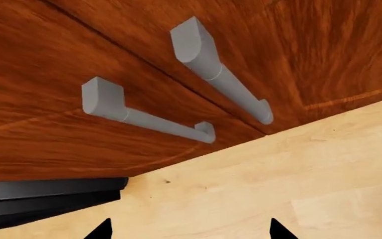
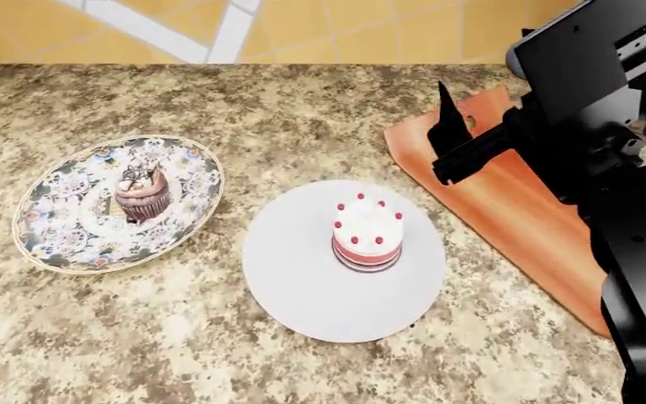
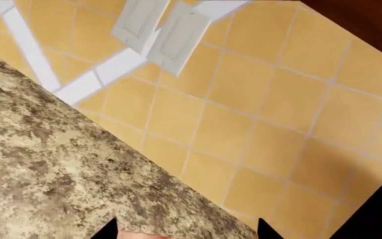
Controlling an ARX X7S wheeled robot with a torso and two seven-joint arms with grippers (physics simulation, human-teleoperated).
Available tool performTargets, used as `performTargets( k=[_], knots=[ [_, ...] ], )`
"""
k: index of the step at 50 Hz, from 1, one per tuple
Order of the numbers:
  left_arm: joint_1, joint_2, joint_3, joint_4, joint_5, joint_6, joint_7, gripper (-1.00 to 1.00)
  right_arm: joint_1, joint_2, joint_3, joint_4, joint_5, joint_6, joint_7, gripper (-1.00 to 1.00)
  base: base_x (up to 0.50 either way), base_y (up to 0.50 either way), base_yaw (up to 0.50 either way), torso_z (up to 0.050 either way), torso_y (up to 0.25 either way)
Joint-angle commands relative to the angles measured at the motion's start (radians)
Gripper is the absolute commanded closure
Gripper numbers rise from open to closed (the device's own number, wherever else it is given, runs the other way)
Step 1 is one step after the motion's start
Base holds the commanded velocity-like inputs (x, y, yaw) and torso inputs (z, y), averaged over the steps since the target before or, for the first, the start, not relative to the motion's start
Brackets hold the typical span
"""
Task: Move the dessert items from the plate to the tray.
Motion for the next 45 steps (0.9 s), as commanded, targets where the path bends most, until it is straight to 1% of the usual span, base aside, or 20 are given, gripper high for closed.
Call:
performTargets(
  k=[1, 8, 11, 14, 17, 22, 29, 34, 45],
  knots=[
    [0.007, 0.010, -0.014, 0.000, 0.017, -0.002, 0.040, -1.00, -0.003, -0.008, 0.005, 0.007, -0.011, 0.004, -0.012, -1.00, 0.00, 0.00, 0.00, 0.030, -0.229],
    [-0.004, 0.014, -0.023, 0.000, 0.014, -0.025, 0.039, -1.00, 0.004, -0.006, 0.005, 0.012, -0.004, -0.002, -0.021, -1.00, 0.00, 0.00, 0.00, 0.030, -0.228],
    [0.000, 0.014, -0.031, 0.000, 0.009, -0.031, 0.047, -1.00, 0.023, -0.008, 0.048, 0.007, 0.050, 0.009, -0.086, -1.00, 0.00, 0.00, 0.00, 0.000, 0.000],
    [0.004, 0.015, -0.036, 0.000, 0.009, -0.032, 0.051, -1.00, 0.049, -0.011, 0.103, -0.021, 0.127, 0.077, -0.172, -1.00, 0.00, 0.00, 0.00, 0.000, 0.000],
    [0.006, 0.014, -0.040, 0.000, 0.011, -0.032, 0.052, -1.00, 0.040, -0.026, 0.160, -0.062, 0.185, 0.114, -0.230, -1.00, 0.00, 0.00, 0.00, 0.000, 0.000],
    [0.006, 0.014, -0.042, 0.000, 0.016, -0.032, 0.051, -1.00, -0.047, -0.074, 0.272, -0.156, 0.281, 0.167, -0.312, -1.00, 0.00, 0.00, 0.00, 0.000, 0.000],
    [0.005, 0.013, -0.043, 0.000, 0.020, -0.032, 0.053, -1.00, -0.276, -0.072, 0.357, -0.285, 0.318, 0.155, -0.335, -1.00, 0.00, 0.00, 0.00, 0.000, 0.000],
    [0.005, 0.013, -0.043, 0.000, 0.021, -0.031, 0.053, -1.00, -0.418, -0.080, 0.394, -0.315, 0.317, 0.116, -0.332, -1.00, 0.00, 0.00, 0.00, 0.000, 0.000],
    [0.000, 0.015, -0.040, 0.000, 0.025, -0.036, 0.051, -1.00, -0.458, -0.083, 0.386, -0.292, 0.321, 0.104, -0.319, -1.00, 0.00, 0.00, 0.00, 0.000, 0.000]
  ],
)
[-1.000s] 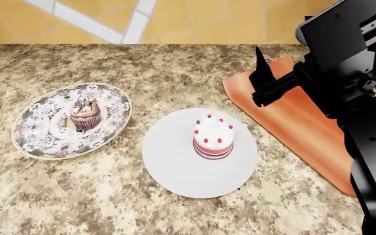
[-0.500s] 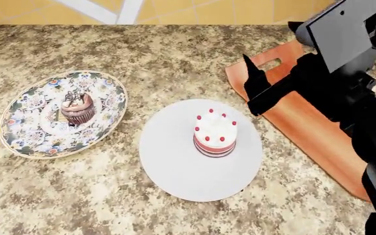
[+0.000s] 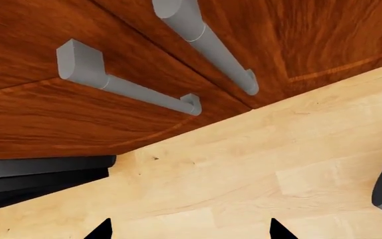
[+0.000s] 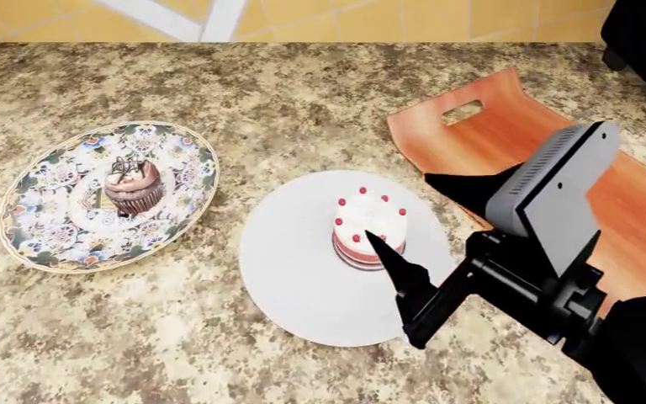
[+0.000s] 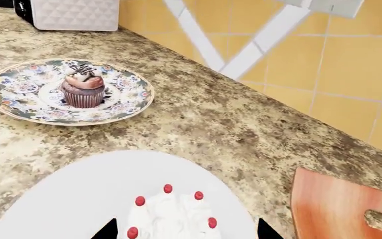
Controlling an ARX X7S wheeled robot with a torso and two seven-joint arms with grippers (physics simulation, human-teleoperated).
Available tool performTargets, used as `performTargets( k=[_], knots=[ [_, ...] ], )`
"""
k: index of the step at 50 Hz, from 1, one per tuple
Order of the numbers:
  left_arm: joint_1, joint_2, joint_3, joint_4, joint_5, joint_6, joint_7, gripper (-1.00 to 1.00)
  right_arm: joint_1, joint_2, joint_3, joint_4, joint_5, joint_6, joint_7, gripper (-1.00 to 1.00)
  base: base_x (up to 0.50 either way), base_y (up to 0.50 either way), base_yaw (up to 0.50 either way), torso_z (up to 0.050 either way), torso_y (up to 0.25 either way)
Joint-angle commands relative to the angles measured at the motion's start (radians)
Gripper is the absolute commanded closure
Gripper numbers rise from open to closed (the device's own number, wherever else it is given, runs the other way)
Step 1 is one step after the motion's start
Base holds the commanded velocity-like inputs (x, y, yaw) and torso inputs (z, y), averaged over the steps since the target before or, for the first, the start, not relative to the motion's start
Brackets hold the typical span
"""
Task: Move the dessert items from the plate to the tray.
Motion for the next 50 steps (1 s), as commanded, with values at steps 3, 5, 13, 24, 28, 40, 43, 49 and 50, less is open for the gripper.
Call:
performTargets(
  k=[3, 5, 13, 24, 28, 40, 43, 49, 50],
  knots=[
    [-0.004, 0.010, -0.006, 0.001, 0.020, -0.008, 0.009, -1.00, -0.094, -0.016, 0.030, -0.003, 0.009, 0.005, -0.019, -1.00, 0.00, 0.00, 0.00, 0.000, 0.000],
    [-0.005, 0.010, -0.005, 0.001, 0.020, -0.009, 0.010, -1.00, -0.091, -0.013, 0.024, 0.007, 0.009, 0.006, -0.019, -1.00, 0.00, 0.00, 0.00, 0.000, 0.000],
    [-0.004, 0.010, -0.005, 0.001, 0.018, -0.007, 0.013, -1.00, -0.090, 0.013, -0.022, 0.038, 0.006, 0.010, -0.011, -1.00, 0.00, 0.00, 0.00, 0.000, 0.000],
    [-0.006, 0.010, -0.004, 0.001, 0.019, -0.010, 0.015, -1.00, -0.082, 0.020, -0.041, 0.068, 0.003, -0.014, -0.005, -1.00, 0.00, 0.00, 0.00, 0.000, 0.000],
    [-0.005, 0.010, -0.003, 0.001, 0.019, -0.010, 0.015, -1.00, -0.069, 0.023, -0.051, 0.085, 0.002, -0.024, -0.005, -1.00, 0.00, 0.00, 0.00, 0.000, 0.000],
    [0.001, 0.010, -0.004, 0.001, 0.019, -0.009, 0.014, -1.00, -0.044, 0.027, -0.082, 0.145, 0.005, -0.052, -0.015, -1.00, 0.00, 0.00, 0.00, 0.000, 0.000],
    [0.000, 0.010, -0.003, 0.001, 0.019, -0.012, 0.013, -1.00, -0.049, 0.028, -0.081, 0.149, 0.010, -0.053, -0.018, -1.00, 0.00, 0.00, 0.00, 0.000, 0.000],
    [-0.003, 0.011, -0.001, 0.001, 0.020, -0.019, 0.010, -1.00, -0.054, 0.032, -0.085, 0.169, 0.011, -0.071, -0.022, -1.00, 0.00, 0.00, 0.00, 0.000, 0.000],
    [-0.004, 0.011, -0.001, 0.001, 0.021, -0.020, 0.010, -1.00, -0.057, 0.032, -0.087, 0.174, 0.010, -0.077, -0.023, -1.00, 0.00, 0.00, 0.00, 0.000, 0.000]
  ],
)
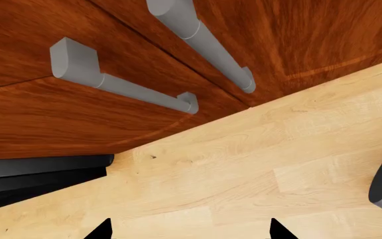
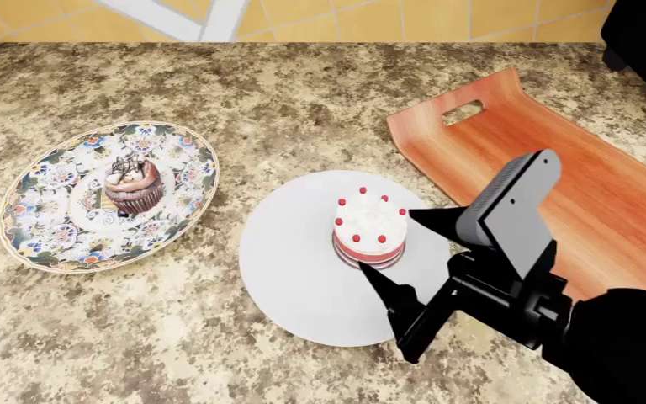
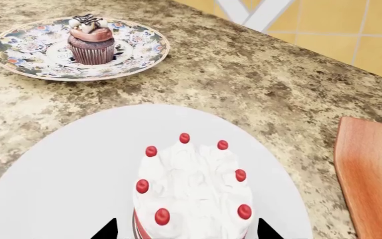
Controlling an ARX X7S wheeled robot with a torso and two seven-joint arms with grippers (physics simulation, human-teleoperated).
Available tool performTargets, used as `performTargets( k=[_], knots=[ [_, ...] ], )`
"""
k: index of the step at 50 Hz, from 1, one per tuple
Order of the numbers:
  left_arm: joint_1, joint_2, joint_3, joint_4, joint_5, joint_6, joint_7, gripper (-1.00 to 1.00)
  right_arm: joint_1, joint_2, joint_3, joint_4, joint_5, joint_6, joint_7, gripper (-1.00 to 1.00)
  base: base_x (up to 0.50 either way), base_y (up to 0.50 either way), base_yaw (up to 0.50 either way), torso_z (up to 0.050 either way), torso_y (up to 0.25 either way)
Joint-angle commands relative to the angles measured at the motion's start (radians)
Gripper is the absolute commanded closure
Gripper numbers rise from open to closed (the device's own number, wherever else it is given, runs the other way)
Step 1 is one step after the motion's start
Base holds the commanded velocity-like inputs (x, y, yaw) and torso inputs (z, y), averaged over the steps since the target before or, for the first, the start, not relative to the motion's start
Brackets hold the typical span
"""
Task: Move the dessert items from the plate to the tray.
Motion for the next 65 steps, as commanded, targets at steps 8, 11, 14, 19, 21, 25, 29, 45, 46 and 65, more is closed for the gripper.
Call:
performTargets(
  k=[8, 11, 14, 19, 21, 25, 29, 45, 46, 65],
  knots=[
    [-0.003, 0.009, -0.005, 0.001, 0.017, -0.013, 0.007, -1.00, 0.009, 0.003, -0.012, 0.061, -0.012, -0.029, -0.022, -1.00, 0.00, 0.00, 0.00, 0.000, 0.000],
    [-0.003, 0.009, -0.006, 0.001, 0.016, -0.013, 0.008, -1.00, 0.014, 0.004, -0.022, 0.077, -0.015, -0.040, -0.023, -1.00, 0.00, 0.00, 0.00, 0.000, 0.000],
    [-0.003, 0.009, -0.006, 0.001, 0.015, -0.013, 0.009, -1.00, 0.019, 0.004, -0.030, 0.089, -0.018, -0.049, -0.023, -1.00, 0.00, 0.00, 0.00, 0.000, 0.000],
    [0.000, 0.008, -0.009, 0.001, 0.013, -0.009, 0.012, -1.00, 0.023, 0.005, -0.037, 0.101, -0.019, -0.059, -0.023, -1.00, 0.00, 0.00, 0.00, 0.000, 0.000],
    [0.000, 0.008, -0.009, 0.001, 0.013, -0.009, 0.012, -1.00, 0.021, 0.005, -0.036, 0.100, -0.017, -0.059, -0.022, 1.00, 0.00, 0.00, 0.00, 0.000, 0.000],
    [0.000, 0.008, -0.009, 0.001, 0.015, -0.009, 0.011, -1.00, 0.019, 0.005, -0.030, 0.090, -0.013, -0.051, -0.020, 1.00, 0.00, 0.00, 0.00, 0.000, 0.000],
    [0.000, 0.008, -0.009, 0.001, 0.015, -0.007, 0.011, -1.00, 0.014, 0.005, -0.024, 0.076, -0.008, -0.043, -0.017, 1.00, 0.00, 0.00, 0.00, 0.000, 0.000],
    [0.002, 0.008, -0.009, 0.001, 0.017, -0.002, 0.009, -1.00, 0.169, 0.030, 0.032, -0.036, 0.014, 0.067, 0.017, 1.00, 0.00, 0.00, 0.00, 0.000, 0.000],
    [0.002, 0.008, -0.008, 0.001, 0.018, -0.002, 0.009, -1.00, 0.176, 0.033, 0.034, -0.040, 0.014, 0.072, 0.019, 1.00, 0.00, 0.00, 0.00, 0.000, 0.000],
    [-0.005, 0.010, -0.003, 0.001, 0.018, -0.015, 0.012, -1.00, 0.400, 0.287, -0.046, 0.095, 0.257, 0.226, 0.467, 1.00, 0.00, 0.00, 0.00, 0.000, 0.000]
  ],
)
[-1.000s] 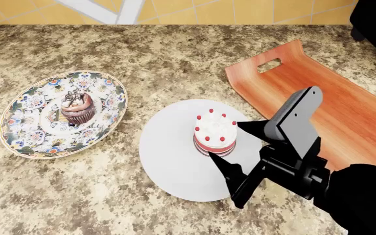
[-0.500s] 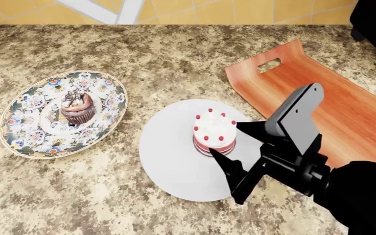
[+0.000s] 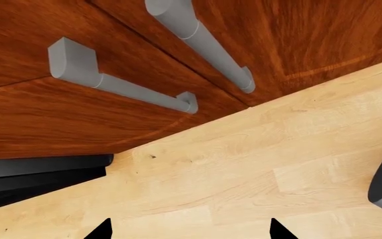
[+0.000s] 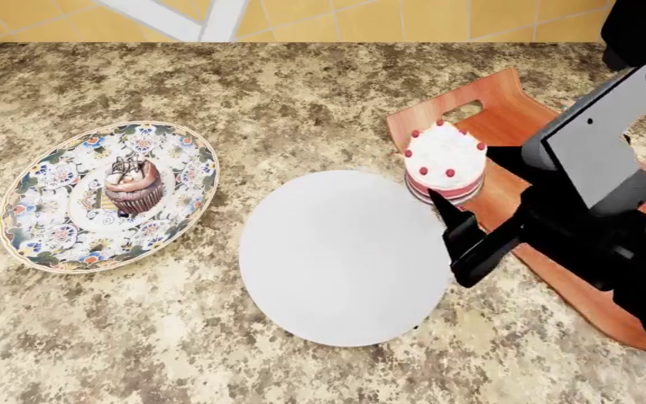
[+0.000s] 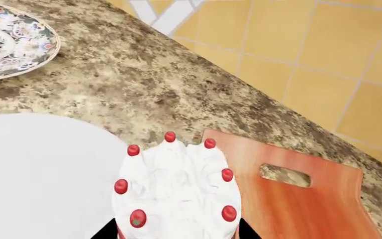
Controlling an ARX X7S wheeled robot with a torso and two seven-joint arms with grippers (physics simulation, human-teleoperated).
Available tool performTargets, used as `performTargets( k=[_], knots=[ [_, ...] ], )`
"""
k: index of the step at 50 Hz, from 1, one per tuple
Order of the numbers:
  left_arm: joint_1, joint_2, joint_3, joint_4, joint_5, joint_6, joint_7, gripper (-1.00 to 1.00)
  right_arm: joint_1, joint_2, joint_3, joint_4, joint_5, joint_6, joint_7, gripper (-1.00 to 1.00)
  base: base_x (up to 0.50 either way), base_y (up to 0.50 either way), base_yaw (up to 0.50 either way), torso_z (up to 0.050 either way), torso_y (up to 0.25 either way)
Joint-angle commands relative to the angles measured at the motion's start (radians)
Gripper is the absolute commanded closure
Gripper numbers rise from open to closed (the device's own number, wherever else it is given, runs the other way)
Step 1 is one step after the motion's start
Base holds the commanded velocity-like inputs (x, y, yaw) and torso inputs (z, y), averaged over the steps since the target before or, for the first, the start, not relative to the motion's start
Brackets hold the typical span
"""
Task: Move the dessert items from the plate to the tray.
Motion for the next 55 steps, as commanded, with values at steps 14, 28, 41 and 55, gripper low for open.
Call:
performTargets(
  k=[14, 28, 41, 55],
  knots=[
    [-0.023, 0.016, 0.002, 0.001, 0.019, -0.030, 0.010, -1.00, 0.229, 0.214, -0.108, 0.208, 0.195, 0.007, 0.427, 1.00, 0.00, 0.00, 0.00, 0.000, 0.000],
    [-0.017, 0.014, -0.002, 0.001, 0.013, -0.025, 0.013, -1.00, 0.170, 0.231, -0.140, 0.401, 0.107, -0.158, 0.424, 1.00, 0.00, 0.00, 0.00, 0.000, 0.000],
    [0.001, 0.007, -0.012, 0.001, 0.008, -0.006, 0.017, -1.00, 0.072, 0.216, -0.082, 0.498, 0.090, -0.223, 0.446, 1.00, 0.00, 0.00, 0.00, 0.000, 0.000],
    [-0.002, 0.010, -0.018, 0.001, 0.014, -0.010, 0.018, -1.00, -0.035, 0.181, -0.053, 0.522, 0.103, -0.259, 0.459, 1.00, 0.00, 0.00, 0.00, 0.000, 0.000]
  ],
)
